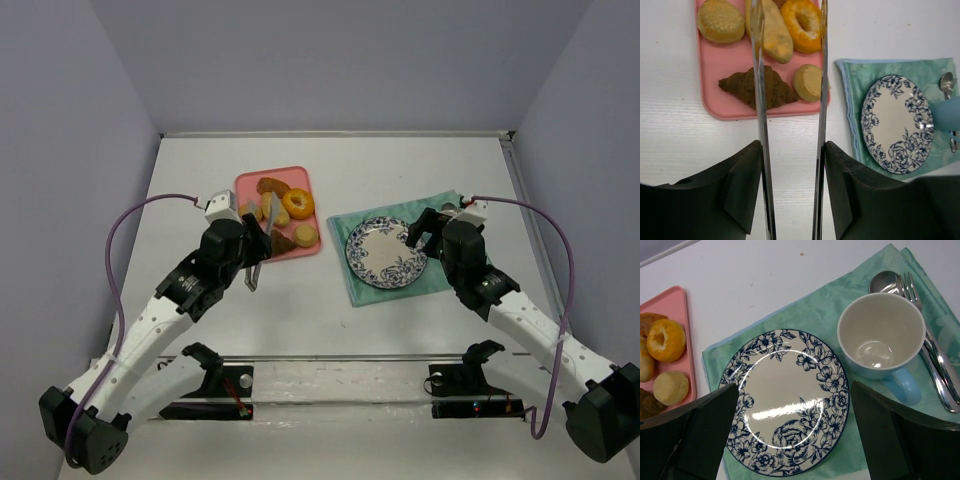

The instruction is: Place the bread

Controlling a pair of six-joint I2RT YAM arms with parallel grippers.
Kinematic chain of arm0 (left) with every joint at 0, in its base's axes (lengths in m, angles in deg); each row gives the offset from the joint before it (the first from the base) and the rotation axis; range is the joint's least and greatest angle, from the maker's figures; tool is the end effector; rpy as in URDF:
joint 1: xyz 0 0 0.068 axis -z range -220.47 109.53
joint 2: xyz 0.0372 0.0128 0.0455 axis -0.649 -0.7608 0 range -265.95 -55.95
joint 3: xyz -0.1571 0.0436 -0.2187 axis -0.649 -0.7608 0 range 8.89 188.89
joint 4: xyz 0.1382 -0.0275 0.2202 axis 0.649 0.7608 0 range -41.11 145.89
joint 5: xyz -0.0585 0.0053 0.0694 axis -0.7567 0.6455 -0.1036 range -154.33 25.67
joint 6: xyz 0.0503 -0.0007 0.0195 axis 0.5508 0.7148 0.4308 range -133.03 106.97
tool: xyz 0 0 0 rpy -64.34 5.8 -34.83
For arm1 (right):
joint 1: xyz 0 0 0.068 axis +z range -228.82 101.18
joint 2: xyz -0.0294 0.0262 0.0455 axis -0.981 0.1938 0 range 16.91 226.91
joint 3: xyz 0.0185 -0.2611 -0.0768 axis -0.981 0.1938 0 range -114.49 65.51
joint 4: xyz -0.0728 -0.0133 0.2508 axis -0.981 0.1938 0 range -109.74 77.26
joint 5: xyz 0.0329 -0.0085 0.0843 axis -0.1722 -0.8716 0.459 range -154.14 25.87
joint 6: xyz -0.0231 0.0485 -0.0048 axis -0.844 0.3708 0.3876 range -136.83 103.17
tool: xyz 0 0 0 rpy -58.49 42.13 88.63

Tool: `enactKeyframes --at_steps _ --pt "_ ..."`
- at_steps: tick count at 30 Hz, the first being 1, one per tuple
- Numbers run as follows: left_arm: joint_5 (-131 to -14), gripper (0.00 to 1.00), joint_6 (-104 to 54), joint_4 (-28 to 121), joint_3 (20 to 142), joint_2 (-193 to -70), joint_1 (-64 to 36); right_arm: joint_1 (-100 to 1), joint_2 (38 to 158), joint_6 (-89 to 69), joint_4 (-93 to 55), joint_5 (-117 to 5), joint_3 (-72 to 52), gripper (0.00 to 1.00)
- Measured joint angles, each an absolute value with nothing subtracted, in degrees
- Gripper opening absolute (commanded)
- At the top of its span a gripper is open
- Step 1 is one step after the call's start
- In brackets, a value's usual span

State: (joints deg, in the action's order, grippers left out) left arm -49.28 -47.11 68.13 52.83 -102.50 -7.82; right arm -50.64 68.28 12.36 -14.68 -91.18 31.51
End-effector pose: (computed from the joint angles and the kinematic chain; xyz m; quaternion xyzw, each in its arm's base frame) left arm 0.1620 -0.0928 0.3135 -0.0837 0.8202 -0.2148 0.5236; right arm 0.1880 0.0825 0.2634 0.1371 0.8069 0.0890 0.5676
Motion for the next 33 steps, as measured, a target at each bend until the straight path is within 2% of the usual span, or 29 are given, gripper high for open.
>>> enactKeyframes --at_steps 5,14,32,33 --pt "-45.5 0.67 -49.0 70.5 52.9 -106.2 -7.8 -50.6 68.3 12.0 -15.2 -91.1 31.5 1.0" --pt "-40.3 0.67 -50.1 71.1 56.3 -115.4 -8.8 -50.6 68.8 11.6 -15.6 -91.1 31.5 1.0" --pt "-43.2 0.67 -47.5 66.1 58.8 -126.4 -16.1 -50.6 70.4 11.4 -16.4 -91.1 31.5 1.0" --pt "-43.6 0.7 -47.3 65.7 58.9 -127.1 -16.1 -50.6 70.5 11.4 -16.4 -91.1 31.5 1.0"
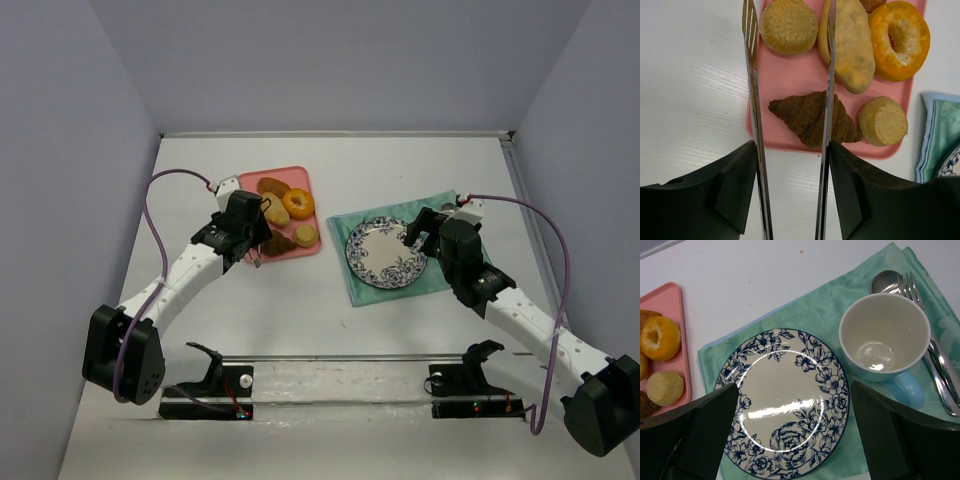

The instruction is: Place the bread

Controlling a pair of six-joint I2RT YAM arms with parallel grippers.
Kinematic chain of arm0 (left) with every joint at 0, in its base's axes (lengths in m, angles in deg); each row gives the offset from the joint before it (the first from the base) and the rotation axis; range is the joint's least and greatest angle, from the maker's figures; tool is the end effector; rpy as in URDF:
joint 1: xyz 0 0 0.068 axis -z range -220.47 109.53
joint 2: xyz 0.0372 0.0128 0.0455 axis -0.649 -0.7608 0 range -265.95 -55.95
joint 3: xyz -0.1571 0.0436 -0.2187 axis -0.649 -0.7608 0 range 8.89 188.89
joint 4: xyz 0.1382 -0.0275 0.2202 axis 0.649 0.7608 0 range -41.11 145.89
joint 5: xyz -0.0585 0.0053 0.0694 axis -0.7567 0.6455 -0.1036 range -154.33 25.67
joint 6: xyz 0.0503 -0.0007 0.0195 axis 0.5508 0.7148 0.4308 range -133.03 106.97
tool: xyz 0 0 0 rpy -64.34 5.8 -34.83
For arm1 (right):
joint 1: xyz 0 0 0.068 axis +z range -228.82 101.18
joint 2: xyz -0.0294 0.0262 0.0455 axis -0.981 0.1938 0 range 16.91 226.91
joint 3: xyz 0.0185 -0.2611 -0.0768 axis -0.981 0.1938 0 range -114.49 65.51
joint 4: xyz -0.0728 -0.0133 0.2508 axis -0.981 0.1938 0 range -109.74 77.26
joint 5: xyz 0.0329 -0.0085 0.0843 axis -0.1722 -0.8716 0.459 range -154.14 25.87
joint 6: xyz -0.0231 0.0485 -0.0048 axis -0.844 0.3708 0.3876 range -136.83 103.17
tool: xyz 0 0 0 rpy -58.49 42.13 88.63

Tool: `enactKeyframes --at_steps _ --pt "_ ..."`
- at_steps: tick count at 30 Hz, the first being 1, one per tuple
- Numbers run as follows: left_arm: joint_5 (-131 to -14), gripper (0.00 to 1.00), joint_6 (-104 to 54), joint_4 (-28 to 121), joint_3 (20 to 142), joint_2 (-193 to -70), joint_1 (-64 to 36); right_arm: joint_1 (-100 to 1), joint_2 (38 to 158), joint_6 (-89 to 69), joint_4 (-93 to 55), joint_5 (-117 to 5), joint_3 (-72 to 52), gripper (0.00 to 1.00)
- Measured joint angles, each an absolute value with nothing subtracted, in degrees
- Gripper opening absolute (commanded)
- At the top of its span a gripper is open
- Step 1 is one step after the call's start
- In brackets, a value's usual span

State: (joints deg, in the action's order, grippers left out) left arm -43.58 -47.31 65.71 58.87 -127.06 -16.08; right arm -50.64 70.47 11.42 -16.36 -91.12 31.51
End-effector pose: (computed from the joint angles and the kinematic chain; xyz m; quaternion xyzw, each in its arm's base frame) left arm 0.2504 -0.0997 0.2649 -0.1550 0.8738 -0.0703 0.4556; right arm 0.1940 0.0858 0.2591 0.1294 0.8105 0.0826 0.5652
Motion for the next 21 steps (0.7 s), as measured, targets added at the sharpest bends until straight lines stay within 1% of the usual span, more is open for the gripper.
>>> enactKeyframes --at_steps 1,4,8,18,21 --pt "-44.1 0.7 -47.0 65.3 58.9 -127.8 -16.1 -50.6 70.5 11.4 -16.4 -91.1 31.5 1.0" --pt "-44.9 0.66 -46.5 64.9 59.0 -129.2 -16.1 -50.6 70.5 11.4 -16.4 -91.2 31.5 1.0" --pt "-44.8 0.68 -46.5 64.9 59.1 -130.4 -16.1 -50.6 70.5 11.2 -16.4 -91.4 31.5 1.0" --pt "-44.5 0.68 -46.5 64.5 59.3 -133.9 -16.6 -50.6 70.1 11.2 -16.4 -92.5 31.5 1.0" --pt "-44.6 0.64 -46.5 64.5 59.5 -135.1 -16.6 -50.6 70.1 11.2 -16.4 -92.8 31.5 1.0"
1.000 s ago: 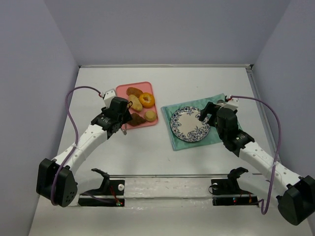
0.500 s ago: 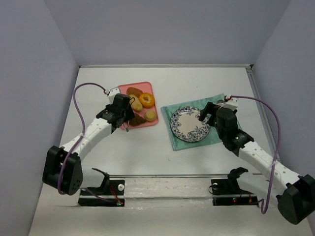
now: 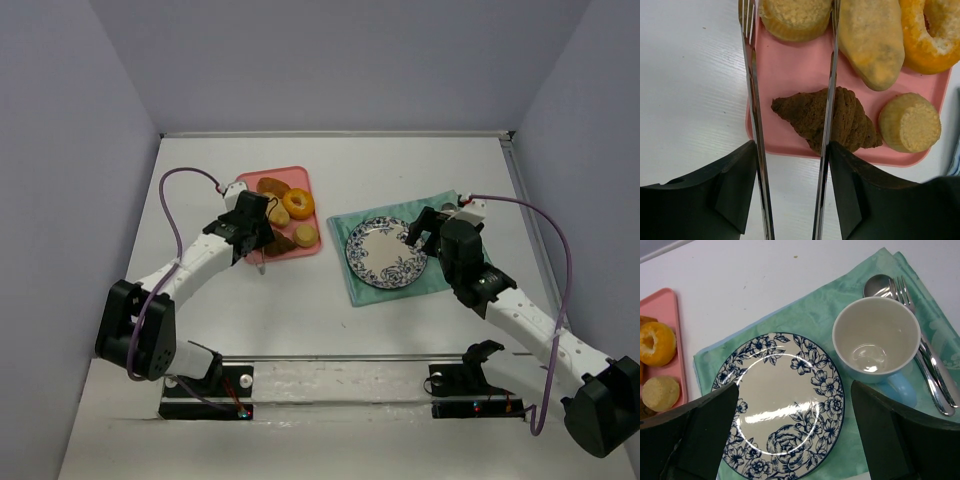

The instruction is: Place the bread

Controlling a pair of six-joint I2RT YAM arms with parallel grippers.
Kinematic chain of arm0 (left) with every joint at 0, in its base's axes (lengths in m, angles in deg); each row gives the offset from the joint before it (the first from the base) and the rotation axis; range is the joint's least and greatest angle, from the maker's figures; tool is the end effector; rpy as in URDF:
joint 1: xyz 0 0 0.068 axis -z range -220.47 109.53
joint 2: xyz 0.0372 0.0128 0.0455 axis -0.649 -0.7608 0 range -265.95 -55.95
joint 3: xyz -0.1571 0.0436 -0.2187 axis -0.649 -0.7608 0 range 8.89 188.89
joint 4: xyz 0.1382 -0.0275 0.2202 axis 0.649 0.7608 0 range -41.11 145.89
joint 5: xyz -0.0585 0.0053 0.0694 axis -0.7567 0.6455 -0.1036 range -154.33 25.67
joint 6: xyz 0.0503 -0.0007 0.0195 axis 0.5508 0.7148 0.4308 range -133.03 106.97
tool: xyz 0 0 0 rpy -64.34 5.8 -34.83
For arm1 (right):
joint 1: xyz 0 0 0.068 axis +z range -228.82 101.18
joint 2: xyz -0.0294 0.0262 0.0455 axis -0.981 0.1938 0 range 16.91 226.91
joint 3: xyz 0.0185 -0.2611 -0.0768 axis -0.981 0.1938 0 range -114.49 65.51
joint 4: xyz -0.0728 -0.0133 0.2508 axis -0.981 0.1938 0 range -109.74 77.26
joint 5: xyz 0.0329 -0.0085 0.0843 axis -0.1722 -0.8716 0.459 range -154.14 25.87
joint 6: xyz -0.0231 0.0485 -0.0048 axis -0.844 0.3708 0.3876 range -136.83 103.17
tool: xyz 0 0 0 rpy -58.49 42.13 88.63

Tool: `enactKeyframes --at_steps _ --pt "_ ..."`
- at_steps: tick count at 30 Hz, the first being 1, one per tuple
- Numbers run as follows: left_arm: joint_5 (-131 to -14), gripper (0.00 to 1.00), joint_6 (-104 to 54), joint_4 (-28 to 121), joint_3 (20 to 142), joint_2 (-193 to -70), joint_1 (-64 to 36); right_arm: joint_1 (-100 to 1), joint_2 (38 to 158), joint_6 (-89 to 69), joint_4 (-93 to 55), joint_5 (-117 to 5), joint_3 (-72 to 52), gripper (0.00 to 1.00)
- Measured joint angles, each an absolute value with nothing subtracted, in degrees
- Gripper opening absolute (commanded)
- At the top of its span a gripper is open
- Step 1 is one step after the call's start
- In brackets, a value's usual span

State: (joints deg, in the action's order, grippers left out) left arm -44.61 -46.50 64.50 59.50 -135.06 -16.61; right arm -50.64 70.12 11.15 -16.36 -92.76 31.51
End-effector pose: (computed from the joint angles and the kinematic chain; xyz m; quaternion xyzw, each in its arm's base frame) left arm 0.2712 -0.1068 0.2337 -0.1426 0.8985 -0.0458 0.4127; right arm 0.1933 0.0843 0.2604 0.1358 0.8063 0.0716 0.5712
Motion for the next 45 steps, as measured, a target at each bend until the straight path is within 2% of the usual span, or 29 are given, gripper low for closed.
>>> enactKeyframes --at_steps 7,16,27,34,39,41,45 --pt "-44.5 0.43 -46.5 64.4 60.9 -135.3 -16.8 -50.6 70.1 11.0 -16.4 -93.1 31.5 1.0" --pt "-44.4 0.26 -46.3 64.8 61.2 -132.5 -16.9 -50.6 69.1 11.0 -16.4 -93.3 31.7 1.0" --pt "-47.9 0.24 -44.1 64.1 61.2 -122.9 -14.1 -50.6 67.0 11.0 -16.4 -93.3 32.0 1.0" --pt "-56.0 0.24 -39.2 60.2 61.2 -122.1 1.6 -50.6 65.7 11.1 -16.4 -93.2 32.5 1.0" --pt "-59.7 0.27 -37.0 57.9 62.7 -127.3 12.5 -50.6 64.0 11.2 -16.4 -93.3 32.7 1.0" --pt "-61.2 0.37 -36.3 57.1 64.2 -131.6 15.9 -50.6 63.5 11.2 -16.4 -93.3 32.7 1.0" --pt "-61.9 0.43 -35.1 57.0 66.3 -137.9 18.2 -50.6 63.4 11.2 -16.4 -93.3 32.7 1.0"
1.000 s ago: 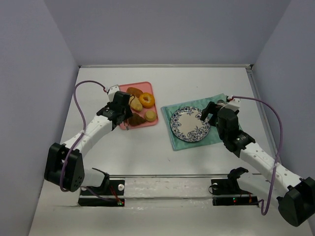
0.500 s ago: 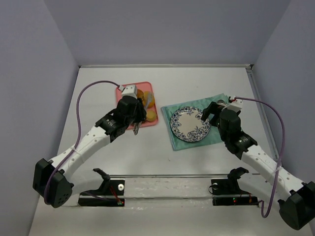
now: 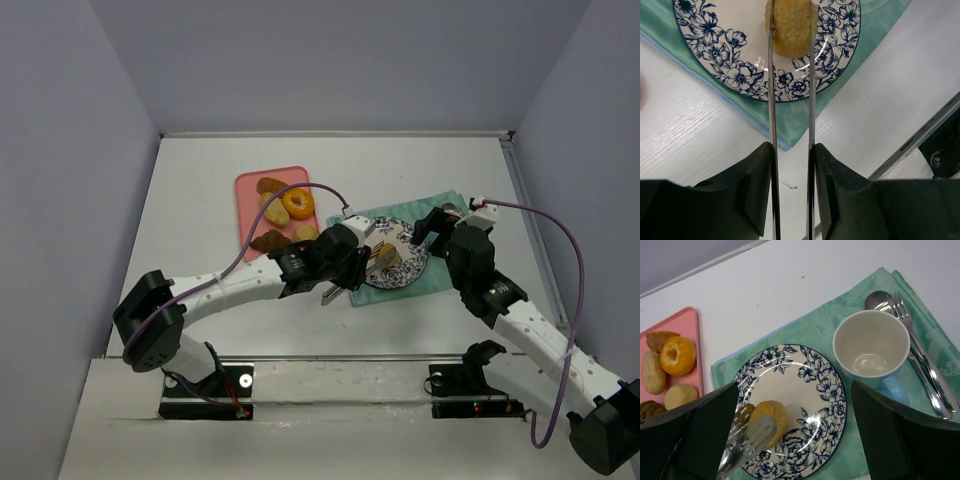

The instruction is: Place the bread

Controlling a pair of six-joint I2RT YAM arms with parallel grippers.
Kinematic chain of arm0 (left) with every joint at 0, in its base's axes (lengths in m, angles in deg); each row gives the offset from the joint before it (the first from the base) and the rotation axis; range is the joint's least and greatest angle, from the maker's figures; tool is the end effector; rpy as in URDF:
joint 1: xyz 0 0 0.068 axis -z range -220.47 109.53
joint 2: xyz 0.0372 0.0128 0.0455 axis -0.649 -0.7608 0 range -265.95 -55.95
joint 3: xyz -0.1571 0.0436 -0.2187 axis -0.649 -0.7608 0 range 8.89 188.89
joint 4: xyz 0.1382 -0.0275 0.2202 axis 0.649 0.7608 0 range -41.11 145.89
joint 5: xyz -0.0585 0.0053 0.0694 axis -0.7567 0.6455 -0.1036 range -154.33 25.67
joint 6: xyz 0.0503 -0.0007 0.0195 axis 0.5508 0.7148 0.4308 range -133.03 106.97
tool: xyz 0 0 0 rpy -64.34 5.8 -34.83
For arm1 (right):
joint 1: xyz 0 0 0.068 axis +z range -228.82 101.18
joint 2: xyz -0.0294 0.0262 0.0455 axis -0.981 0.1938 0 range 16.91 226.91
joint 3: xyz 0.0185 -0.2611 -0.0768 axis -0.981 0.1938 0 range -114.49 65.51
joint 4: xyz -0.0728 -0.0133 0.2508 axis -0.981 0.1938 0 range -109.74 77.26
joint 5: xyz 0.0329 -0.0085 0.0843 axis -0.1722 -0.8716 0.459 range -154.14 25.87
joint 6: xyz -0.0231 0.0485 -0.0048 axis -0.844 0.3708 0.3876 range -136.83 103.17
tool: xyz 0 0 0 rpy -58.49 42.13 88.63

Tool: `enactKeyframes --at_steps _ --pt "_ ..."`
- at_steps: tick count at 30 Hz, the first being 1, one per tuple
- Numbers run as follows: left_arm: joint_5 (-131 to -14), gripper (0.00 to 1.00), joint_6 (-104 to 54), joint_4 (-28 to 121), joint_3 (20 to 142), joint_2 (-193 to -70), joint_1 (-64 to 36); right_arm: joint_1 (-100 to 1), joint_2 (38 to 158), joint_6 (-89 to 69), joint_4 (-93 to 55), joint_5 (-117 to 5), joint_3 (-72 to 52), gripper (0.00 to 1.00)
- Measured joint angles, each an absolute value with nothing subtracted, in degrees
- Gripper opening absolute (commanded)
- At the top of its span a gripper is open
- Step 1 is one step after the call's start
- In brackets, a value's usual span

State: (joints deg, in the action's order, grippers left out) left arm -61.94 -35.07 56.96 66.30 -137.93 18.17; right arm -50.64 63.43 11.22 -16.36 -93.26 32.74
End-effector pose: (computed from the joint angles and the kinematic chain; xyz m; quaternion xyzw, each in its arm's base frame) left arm 0.1694 -0.2752 0.2684 0.2658 0.8359 -0.2966 0.3776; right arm 0.1765 0.0750 0.2741 0.1484 0.7789 0.0925 0.6023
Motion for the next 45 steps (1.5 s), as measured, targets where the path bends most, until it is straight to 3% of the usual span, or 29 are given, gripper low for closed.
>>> enactKeyframes --at_steps 4,7,25,32,38,45 --pt "-62.4 0.6 -33.4 57.0 69.8 -142.7 18.4 -50.6 63.3 11.2 -16.4 -93.3 32.7 1.0" --pt "-62.6 0.68 -32.7 56.9 70.9 -143.3 18.4 -50.6 63.0 11.2 -16.3 -93.3 32.7 1.0" --pt "-56.2 0.67 -32.7 59.1 73.0 -142.6 18.4 -50.6 61.9 11.3 -16.3 -93.3 33.1 1.0" --pt "-48.6 0.69 -36.0 62.3 70.1 -133.6 17.5 -50.6 62.1 11.3 -16.3 -93.2 33.5 1.0" --pt "-45.7 0.7 -38.9 62.2 64.4 -126.7 12.2 -50.6 62.3 11.4 -16.3 -93.2 33.5 1.0" --pt "-45.0 0.69 -40.8 63.3 61.1 -129.5 6.2 -50.6 63.2 11.4 -16.3 -93.2 33.5 1.0"
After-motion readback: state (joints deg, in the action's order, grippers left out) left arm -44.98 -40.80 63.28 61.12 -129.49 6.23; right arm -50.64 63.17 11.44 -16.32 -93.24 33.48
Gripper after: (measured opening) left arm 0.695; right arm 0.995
